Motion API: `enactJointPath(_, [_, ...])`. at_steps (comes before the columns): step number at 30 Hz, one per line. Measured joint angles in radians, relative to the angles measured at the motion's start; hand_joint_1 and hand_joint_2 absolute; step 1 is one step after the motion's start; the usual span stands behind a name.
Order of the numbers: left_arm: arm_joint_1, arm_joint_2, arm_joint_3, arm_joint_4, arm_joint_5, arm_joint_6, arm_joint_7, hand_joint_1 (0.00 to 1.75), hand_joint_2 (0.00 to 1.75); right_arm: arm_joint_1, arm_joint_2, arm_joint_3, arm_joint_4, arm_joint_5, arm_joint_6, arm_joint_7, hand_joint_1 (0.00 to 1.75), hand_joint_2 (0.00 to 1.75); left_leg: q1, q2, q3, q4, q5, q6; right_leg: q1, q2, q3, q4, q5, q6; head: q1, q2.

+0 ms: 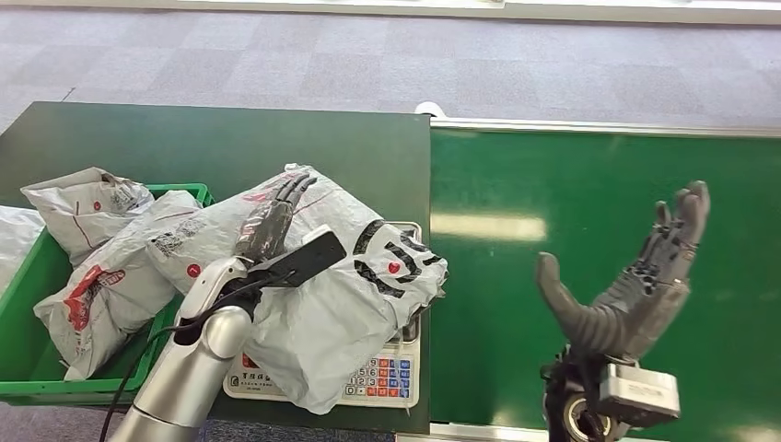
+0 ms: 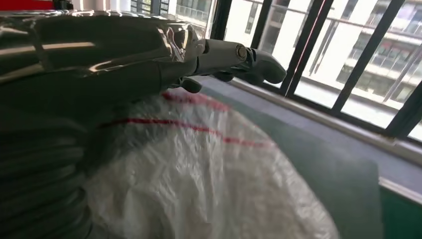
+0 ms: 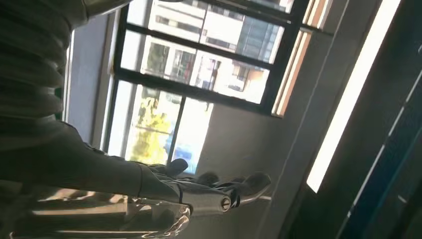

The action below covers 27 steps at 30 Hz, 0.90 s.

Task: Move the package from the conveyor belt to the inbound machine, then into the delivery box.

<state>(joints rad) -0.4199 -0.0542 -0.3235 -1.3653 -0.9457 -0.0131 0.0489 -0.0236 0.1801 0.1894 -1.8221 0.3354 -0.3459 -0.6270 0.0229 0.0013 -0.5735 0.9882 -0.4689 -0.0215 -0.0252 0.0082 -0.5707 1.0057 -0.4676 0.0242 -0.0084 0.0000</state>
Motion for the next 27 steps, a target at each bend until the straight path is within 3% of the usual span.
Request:
enactJointPath(3, [-0.008, 0.003, -0.001, 0.088, -0.031, -0.065, 0.003, 0.0, 1.75, 0.072, 0.005, -0.063, -0.108, 0.072, -0.032, -0.004, 0.0, 1.75, 0.0, 0.001, 0.0, 0.0, -0.001, 0.0, 0.0, 0.0, 0.0, 0.0, 0.0, 0.0, 0.0, 0.0])
enactJointPath(5, [-0.019, 0.005, -0.006, 0.138, -0.062, -0.1, 0.0, 0.1, 1.75, 0.098, 0.009, -0.092, -0.153, 0.096, -0.053, 0.008, 0.0, 1.75, 0.0, 0.001, 0.0, 0.0, -0.001, 0.0, 0.0, 0.0, 0.0, 0.0, 0.0, 0.0, 0.0, 0.0])
enactJointPath(7, [-0.039, 0.005, -0.019, 0.185, -0.094, -0.131, -0.007, 0.19, 1.75, 0.104, 0.01, -0.117, -0.179, 0.096, -0.062, 0.032, 0.0, 1.75, 0.0, 0.0, 0.001, 0.0, -0.001, 0.0, 0.0, 0.0, 0.001, 0.0, 0.0, 0.0, 0.0, 0.0])
enactJointPath(16, [-0.106, 0.006, -0.061, 0.296, -0.118, -0.167, -0.018, 0.19, 1.75, 0.102, 0.011, -0.178, -0.194, 0.081, -0.053, 0.064, 0.0, 1.75, 0.0, -0.001, 0.011, 0.0, 0.0, 0.0, 0.0, -0.002, 0.013, 0.0, -0.001, 0.0, 0.0, 0.0])
enactJointPath(17, [-0.108, 0.006, -0.063, 0.3, -0.118, -0.167, -0.018, 0.31, 1.75, 0.102, 0.011, -0.181, -0.195, 0.081, -0.053, 0.064, 0.0, 1.75, 0.0, -0.001, 0.011, 0.0, 0.0, 0.0, 0.0, -0.002, 0.014, 0.0, -0.001, 0.0, 0.0, 0.0])
enactJointPath(20, [-0.112, 0.006, -0.067, 0.31, -0.118, -0.168, -0.018, 1.35, 1.75, 0.102, 0.011, -0.185, -0.195, 0.081, -0.053, 0.064, 0.0, 1.75, 0.0, -0.001, 0.013, 0.0, 0.0, 0.0, 0.0, -0.002, 0.015, 0.0, 0.0, 0.0, 0.0, 0.0])
enactJointPath(21, [-0.114, 0.006, -0.068, 0.312, -0.118, -0.169, -0.02, 1.59, 1.75, 0.102, 0.011, -0.186, -0.195, 0.081, -0.053, 0.064, 0.0, 1.75, 0.0, -0.001, 0.013, 0.0, 0.0, 0.0, 0.0, -0.002, 0.016, 0.0, 0.0, 0.0, 0.0, 0.0])
enactJointPath(27, [-0.118, 0.008, -0.073, 0.318, -0.073, -0.156, -0.06, 1.65, 1.75, 0.102, 0.014, -0.206, -0.195, 0.078, -0.051, 0.068, 0.0, 1.75, 0.0, -0.002, 0.014, 0.0, 0.0, 0.0, 0.0, -0.002, 0.016, 0.0, 0.0, 0.0, 0.0, 0.0])
